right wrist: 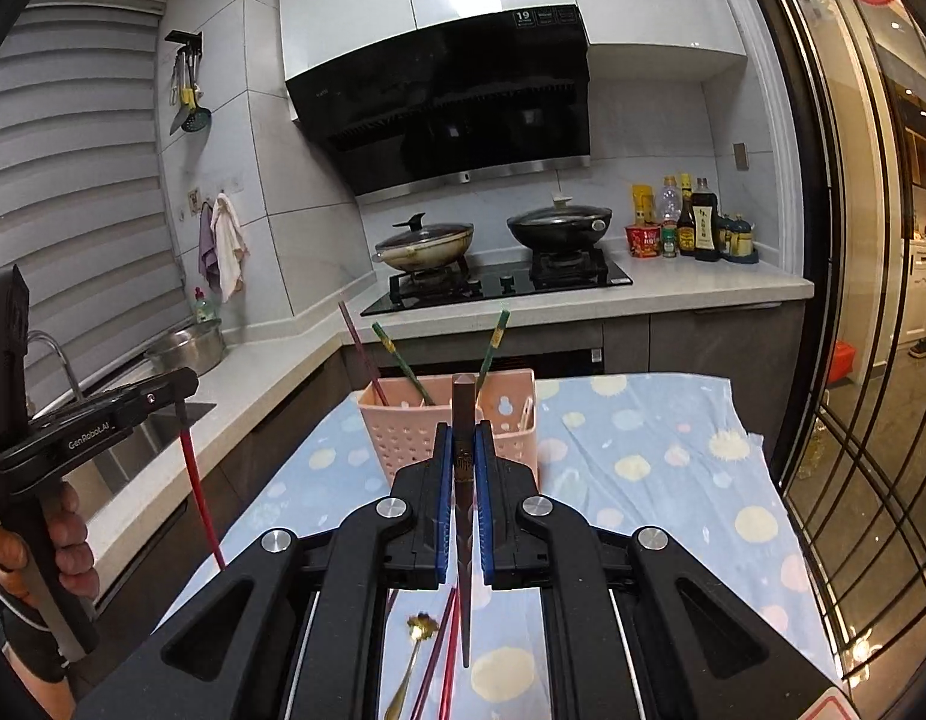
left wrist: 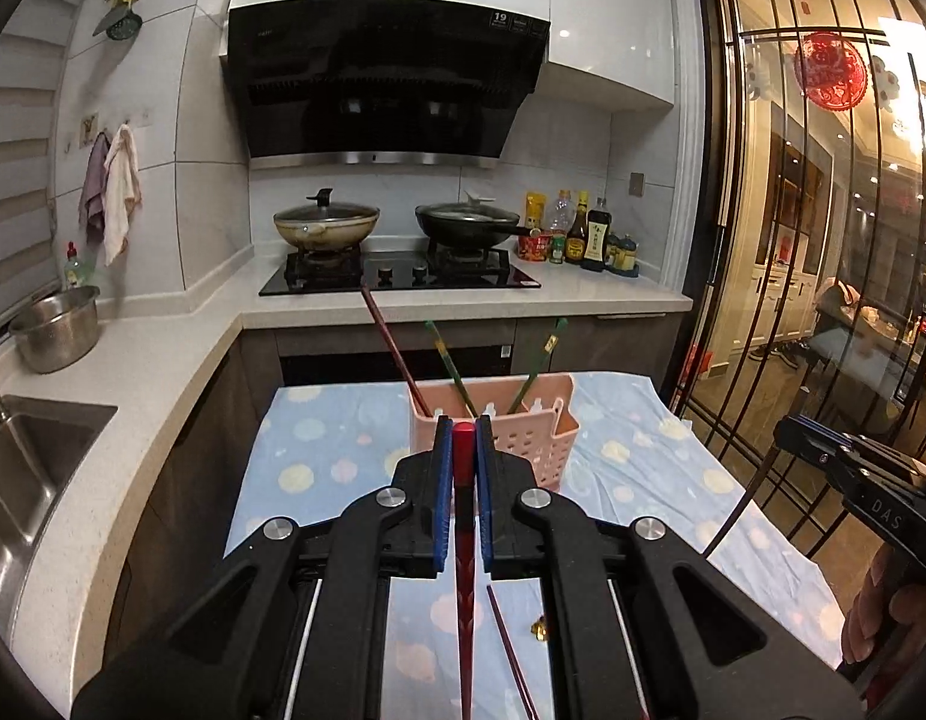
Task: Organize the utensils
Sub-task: 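Lift both chopsticks and lower them into the pink holder, then open both tools to release the chopsticks and withdraw from the holder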
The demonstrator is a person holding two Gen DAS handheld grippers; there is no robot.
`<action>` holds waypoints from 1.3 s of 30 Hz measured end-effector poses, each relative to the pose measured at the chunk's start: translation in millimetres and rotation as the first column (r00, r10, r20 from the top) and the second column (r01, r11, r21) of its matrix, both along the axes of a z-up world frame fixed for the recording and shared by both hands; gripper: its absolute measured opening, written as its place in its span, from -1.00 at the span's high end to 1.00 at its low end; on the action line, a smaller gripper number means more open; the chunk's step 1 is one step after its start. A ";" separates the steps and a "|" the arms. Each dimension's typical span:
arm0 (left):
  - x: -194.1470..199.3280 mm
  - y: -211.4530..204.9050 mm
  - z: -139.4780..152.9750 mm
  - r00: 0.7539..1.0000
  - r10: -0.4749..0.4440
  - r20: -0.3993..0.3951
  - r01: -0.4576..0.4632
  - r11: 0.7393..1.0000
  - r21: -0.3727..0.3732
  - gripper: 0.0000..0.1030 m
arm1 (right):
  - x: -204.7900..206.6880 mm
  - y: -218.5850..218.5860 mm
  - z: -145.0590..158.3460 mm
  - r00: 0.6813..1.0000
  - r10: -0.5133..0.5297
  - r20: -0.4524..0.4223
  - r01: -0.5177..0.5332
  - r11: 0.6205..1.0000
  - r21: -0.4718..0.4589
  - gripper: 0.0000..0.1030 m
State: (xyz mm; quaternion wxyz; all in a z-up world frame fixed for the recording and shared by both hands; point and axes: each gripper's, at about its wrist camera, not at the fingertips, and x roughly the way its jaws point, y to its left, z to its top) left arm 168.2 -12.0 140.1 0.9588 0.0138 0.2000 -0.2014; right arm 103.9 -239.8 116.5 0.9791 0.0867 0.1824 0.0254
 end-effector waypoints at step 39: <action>184.0 -69.2 35.6 1.000 0.016 -0.001 -0.016 0.999 0.036 0.85 | 228.1 3.2 11.7 0.999 -0.009 -0.045 0.010 1.000 0.024 0.86</action>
